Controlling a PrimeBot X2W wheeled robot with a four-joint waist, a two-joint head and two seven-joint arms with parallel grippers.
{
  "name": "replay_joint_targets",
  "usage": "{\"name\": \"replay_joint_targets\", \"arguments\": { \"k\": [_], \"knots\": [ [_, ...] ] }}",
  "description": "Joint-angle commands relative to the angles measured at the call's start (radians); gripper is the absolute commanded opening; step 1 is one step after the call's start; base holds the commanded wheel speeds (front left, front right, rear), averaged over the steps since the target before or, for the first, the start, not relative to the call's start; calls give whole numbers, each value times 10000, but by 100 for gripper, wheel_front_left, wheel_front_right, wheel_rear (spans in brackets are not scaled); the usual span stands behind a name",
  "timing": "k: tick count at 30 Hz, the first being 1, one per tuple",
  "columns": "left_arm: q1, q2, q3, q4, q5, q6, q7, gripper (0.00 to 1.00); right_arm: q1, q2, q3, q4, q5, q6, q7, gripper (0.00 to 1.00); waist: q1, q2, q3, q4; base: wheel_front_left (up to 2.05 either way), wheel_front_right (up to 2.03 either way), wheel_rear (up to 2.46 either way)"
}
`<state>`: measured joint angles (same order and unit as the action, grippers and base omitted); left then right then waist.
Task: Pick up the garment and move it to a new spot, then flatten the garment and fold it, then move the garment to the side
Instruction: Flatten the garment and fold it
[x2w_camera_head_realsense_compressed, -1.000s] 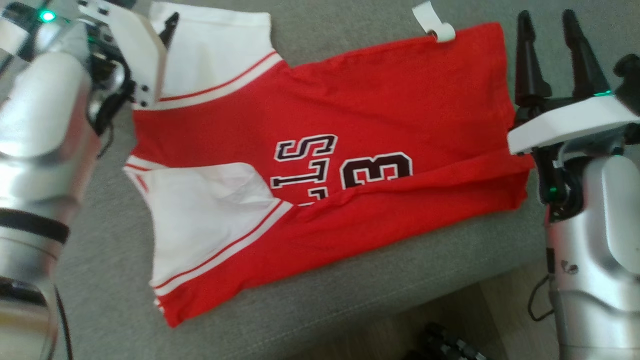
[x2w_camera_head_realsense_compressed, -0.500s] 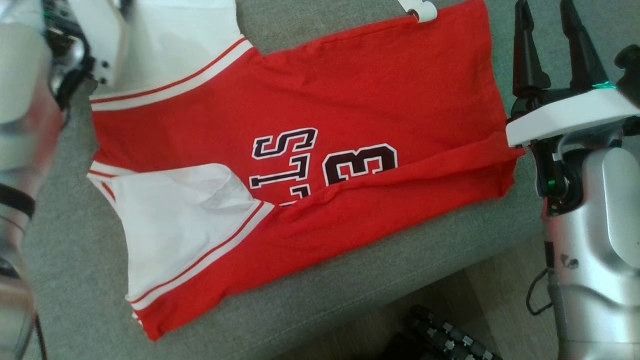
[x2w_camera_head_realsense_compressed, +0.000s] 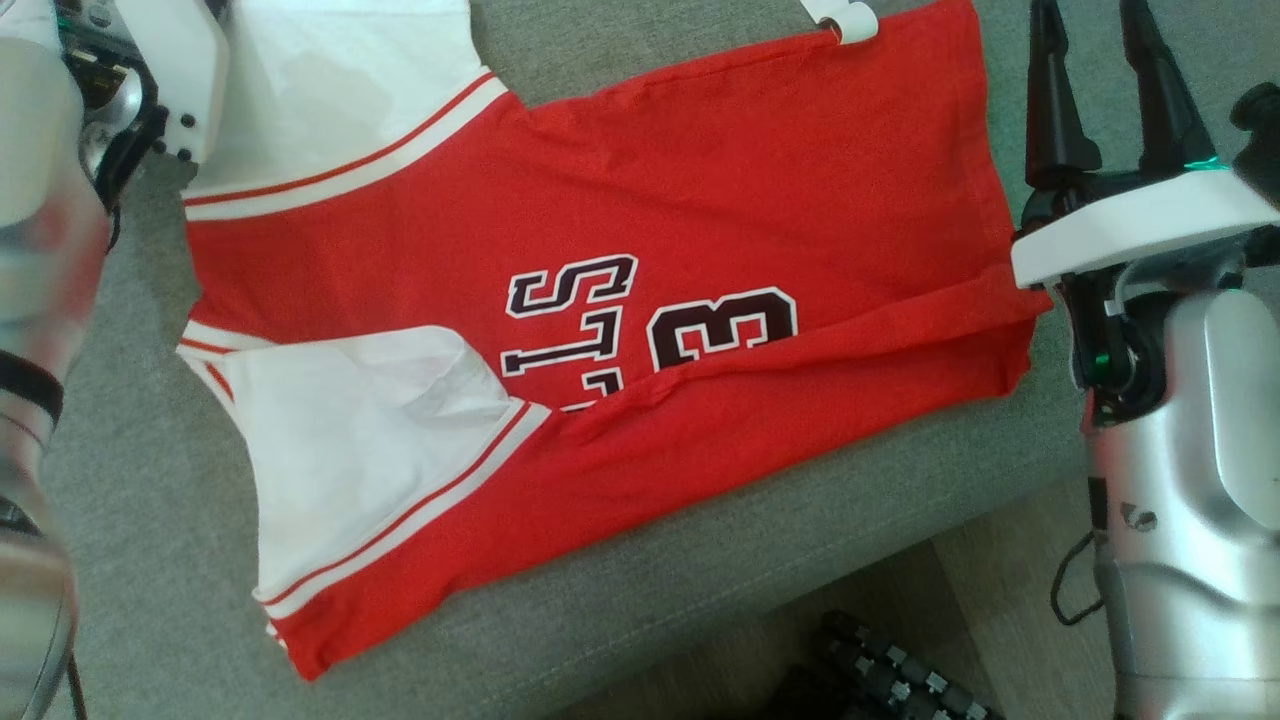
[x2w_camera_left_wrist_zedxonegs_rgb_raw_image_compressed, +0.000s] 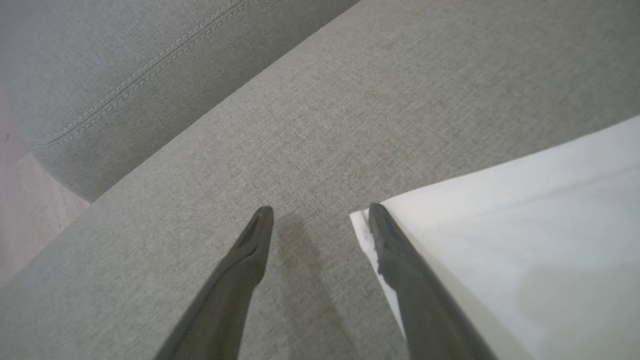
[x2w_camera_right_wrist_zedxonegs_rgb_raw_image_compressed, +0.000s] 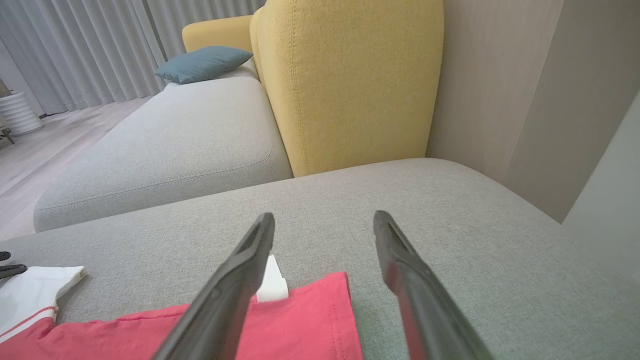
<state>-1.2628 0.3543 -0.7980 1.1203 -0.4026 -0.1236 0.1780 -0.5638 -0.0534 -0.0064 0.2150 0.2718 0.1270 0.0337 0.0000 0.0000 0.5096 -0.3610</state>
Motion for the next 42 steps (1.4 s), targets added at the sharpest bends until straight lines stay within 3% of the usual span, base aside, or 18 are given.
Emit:
{"name": "replay_joint_targets", "arguments": {
  "k": [1, 10, 30, 31, 32, 38, 42],
  "knots": [
    [-352, 265, 23, 57, -80, -37, 174, 100, -200, -8, 105, -262, 53, 37, -101, 100, 0, 0, -12, -1, 0, 0, 0],
    [-82, 46, -472, -39, -680, -67, 180, 100, -199, 9, 15, 26, 75, 37, -86, 100, 0, 0, -273, -21, 0, 0, 0],
    [-147, 467, -1651, -570, -2290, -70, 1073, 100, -270, 28, 21, 65, 305, 37, -72, 100, 0, 0, -97, -191, 0, 0, 0],
    [-118, 444, -1665, -593, -2443, -70, 1174, 59, -275, 28, 5, 64, 301, 37, -67, 100, 0, 0, -96, -182, 0, 0, 0],
    [-92, 417, -1675, -638, -2603, -70, 1260, 3, -282, 28, -19, 64, 294, 37, -59, 100, 0, 0, -101, -166, 0, 0, 0],
    [-88, 287, -1639, -893, -3265, -70, 1094, 0, -361, 3, -296, 143, 184, 37, 18, 100, 0, 0, -262, 149, 0, 0, 0],
    [-105, 19, -1427, -1127, -3505, -70, -84, 0, -538, -164, -427, 419, 166, 37, 172, 100, 0, 0, -586, 677, 0, 0, 0]
  ]
}}
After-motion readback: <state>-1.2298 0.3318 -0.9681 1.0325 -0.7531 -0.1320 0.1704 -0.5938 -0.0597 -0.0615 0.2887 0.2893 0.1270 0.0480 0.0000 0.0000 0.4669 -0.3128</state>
